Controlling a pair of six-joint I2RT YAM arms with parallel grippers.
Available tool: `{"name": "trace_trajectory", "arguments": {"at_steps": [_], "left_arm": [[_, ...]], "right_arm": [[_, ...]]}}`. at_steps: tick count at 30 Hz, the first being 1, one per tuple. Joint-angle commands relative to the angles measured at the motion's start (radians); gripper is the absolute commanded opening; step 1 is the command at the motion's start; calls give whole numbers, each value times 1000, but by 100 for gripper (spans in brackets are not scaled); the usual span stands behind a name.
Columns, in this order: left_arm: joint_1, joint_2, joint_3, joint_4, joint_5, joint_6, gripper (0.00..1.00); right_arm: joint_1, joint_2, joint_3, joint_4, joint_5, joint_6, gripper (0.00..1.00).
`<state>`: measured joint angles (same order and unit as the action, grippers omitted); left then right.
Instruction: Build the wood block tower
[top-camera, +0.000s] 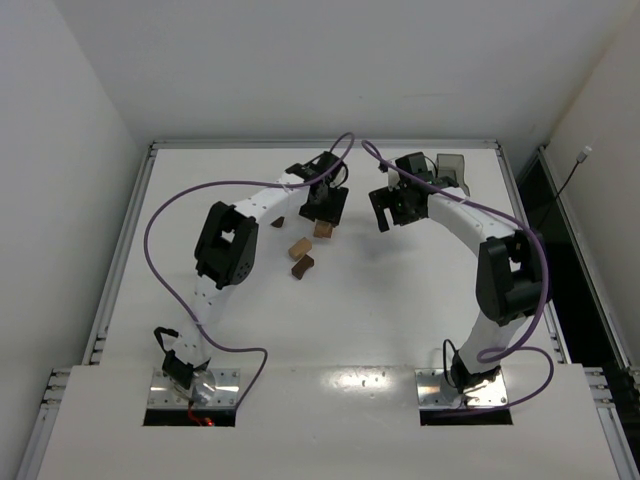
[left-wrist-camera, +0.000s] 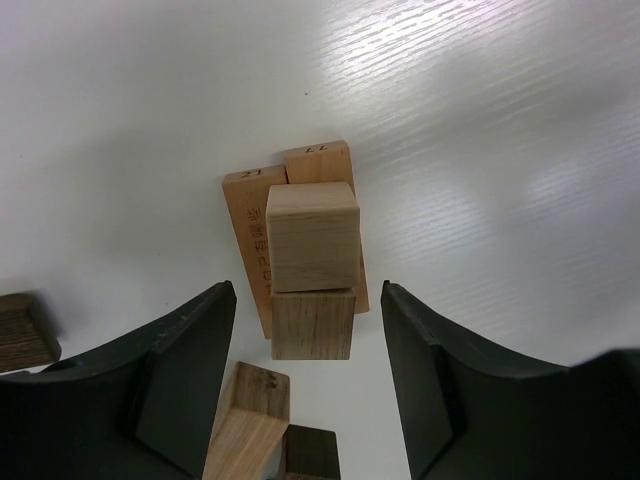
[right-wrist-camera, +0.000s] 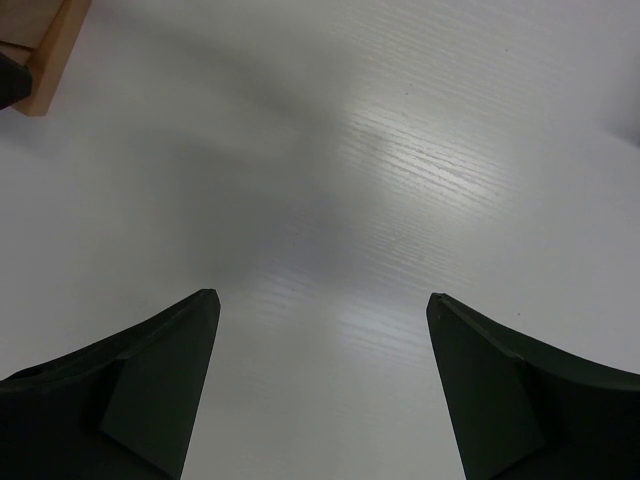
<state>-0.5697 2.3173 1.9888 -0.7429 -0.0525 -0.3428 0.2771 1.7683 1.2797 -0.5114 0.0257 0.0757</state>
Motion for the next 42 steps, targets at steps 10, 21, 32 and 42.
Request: {"name": "trace_trajectory", "arguments": {"at_steps": [10, 21, 32, 42], "left_arm": [[5, -171, -136, 28, -27, -8, 57], [-6, -501, -422, 57, -32, 34, 57], [4, -517, -510, 14, 131, 238, 57], [13, -424, -499, 36, 73, 272, 57]], "right_arm": [[7, -4, 46, 2, 13, 12, 82], [7, -58, 15, 11, 22, 3, 83], [7, -78, 4, 20, 22, -7, 83], [7, -78, 4, 20, 13, -7, 83]]}}
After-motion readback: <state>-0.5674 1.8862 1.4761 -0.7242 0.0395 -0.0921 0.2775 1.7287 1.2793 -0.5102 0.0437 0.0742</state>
